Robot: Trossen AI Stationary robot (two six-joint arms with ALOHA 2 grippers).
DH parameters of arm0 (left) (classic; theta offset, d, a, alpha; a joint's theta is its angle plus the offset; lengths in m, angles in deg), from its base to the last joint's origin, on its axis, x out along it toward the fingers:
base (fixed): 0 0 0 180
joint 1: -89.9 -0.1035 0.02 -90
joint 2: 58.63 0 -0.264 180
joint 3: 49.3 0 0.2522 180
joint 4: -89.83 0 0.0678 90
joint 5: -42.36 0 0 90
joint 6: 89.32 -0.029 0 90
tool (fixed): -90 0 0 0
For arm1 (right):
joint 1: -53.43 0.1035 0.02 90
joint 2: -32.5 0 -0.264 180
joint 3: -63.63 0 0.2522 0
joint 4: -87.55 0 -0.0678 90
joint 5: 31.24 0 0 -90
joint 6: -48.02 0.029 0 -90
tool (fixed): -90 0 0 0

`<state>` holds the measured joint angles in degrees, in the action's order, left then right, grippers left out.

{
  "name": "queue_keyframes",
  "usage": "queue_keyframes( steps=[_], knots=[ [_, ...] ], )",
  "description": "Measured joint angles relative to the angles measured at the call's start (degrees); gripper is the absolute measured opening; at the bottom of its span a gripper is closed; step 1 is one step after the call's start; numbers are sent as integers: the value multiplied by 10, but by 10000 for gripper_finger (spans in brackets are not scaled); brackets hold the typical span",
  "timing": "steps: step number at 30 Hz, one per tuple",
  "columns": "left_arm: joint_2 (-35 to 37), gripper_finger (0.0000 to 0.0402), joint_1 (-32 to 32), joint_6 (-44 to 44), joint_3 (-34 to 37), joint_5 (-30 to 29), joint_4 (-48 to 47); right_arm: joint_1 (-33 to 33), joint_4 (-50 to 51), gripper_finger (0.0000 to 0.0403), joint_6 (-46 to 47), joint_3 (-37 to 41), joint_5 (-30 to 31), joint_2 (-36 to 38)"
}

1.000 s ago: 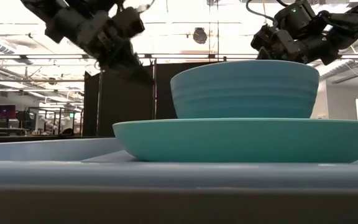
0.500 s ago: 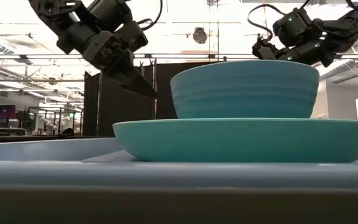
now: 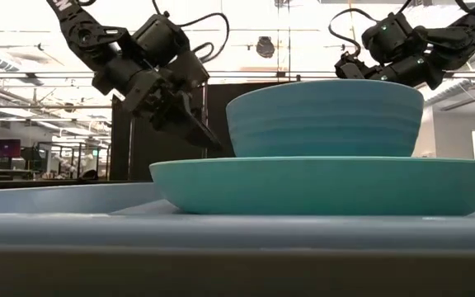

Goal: Set up tray
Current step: Put the yellow napkin top the left of the light blue plate on the blue serving tray

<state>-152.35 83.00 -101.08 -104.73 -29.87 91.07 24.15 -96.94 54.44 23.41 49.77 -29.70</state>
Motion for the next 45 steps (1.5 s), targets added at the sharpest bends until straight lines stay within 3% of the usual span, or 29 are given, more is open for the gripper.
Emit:
queue_keyframes(
  steps=[14,45],
  knots=[
    [-80,198,7,-68,-94,34,-34,1,-3,125,18,15,0,0],
    [-118,198,5,-78,-98,63,29,1,-29,125,32,29,0,0]
  ],
)
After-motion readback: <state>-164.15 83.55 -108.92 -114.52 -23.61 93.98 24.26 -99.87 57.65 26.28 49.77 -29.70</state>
